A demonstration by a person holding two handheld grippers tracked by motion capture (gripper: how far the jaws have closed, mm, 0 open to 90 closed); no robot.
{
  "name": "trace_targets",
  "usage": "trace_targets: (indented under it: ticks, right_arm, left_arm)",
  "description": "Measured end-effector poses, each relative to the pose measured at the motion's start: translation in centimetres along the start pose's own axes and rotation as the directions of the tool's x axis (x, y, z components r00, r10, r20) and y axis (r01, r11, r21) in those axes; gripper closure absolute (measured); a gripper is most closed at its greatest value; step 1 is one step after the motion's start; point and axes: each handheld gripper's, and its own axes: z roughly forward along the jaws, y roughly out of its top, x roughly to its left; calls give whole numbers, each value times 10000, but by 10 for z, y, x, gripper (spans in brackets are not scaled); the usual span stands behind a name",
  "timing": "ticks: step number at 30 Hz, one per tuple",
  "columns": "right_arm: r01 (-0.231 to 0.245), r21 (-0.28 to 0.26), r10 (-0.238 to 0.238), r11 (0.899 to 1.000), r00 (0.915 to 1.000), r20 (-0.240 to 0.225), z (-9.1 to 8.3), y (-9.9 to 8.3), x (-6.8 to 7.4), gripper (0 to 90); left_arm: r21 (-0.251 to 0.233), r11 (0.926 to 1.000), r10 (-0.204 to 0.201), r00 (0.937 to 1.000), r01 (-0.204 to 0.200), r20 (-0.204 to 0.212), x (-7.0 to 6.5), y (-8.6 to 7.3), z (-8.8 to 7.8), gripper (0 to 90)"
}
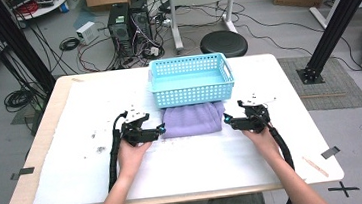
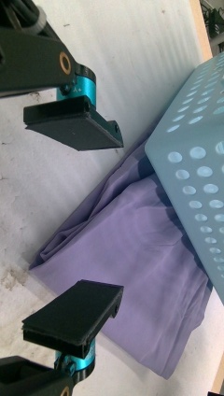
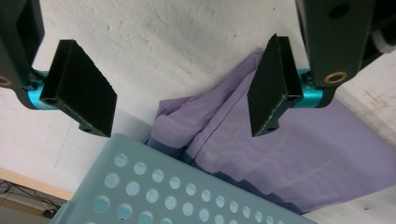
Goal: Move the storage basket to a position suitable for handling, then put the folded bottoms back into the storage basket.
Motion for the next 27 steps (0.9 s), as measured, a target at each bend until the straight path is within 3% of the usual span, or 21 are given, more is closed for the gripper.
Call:
trace_targets:
  ticks: [5,8,10,15,21,23,24,25,26,27]
  right_arm:
    - [-19,-95,19,10000,10000,15,-1,1,1,242]
    - [-34,-110,33,9999,10000,-75,0,0,1,242]
    - [-121,-115,119,9999,9999,-112,0,0,2,242]
    - [-533,-107,529,9985,9980,-354,1,0,5,220]
    - [-613,300,626,9977,9972,-413,12,-2,15,223]
    - [-767,652,802,9949,9954,-534,18,-3,19,229]
    - [-757,1010,799,9920,9961,-381,25,-3,22,246]
    - [-757,1010,799,9920,9961,-381,25,-3,22,246]
    - [-1036,1520,1080,9829,9939,-212,34,-3,23,252]
    - [-1036,1520,1080,9829,9939,-212,34,-3,23,252]
  left_arm:
    - [109,9999,-39,9999,38,98,-1,0,1,246]
    - [214,9988,-440,9984,433,347,-3,-1,4,246]
    - [313,9983,-495,9982,484,333,-4,-1,6,246]
    - [803,9897,-1203,9925,1182,224,-9,-4,10,247]
    - [1453,9797,-1415,9899,1384,112,-14,-8,21,247]
    - [1667,9750,-1503,9886,1467,92,-15,-10,25,251]
    - [1683,9747,-1471,9890,1471,-121,-15,-9,26,257]
    - [1683,9747,-1471,9890,1471,-121,-15,-9,26,257]
    - [1725,9695,-1733,9847,1739,-183,-13,-9,27,261]
    - [1725,9695,-1733,9847,1739,-183,-13,-9,27,265]
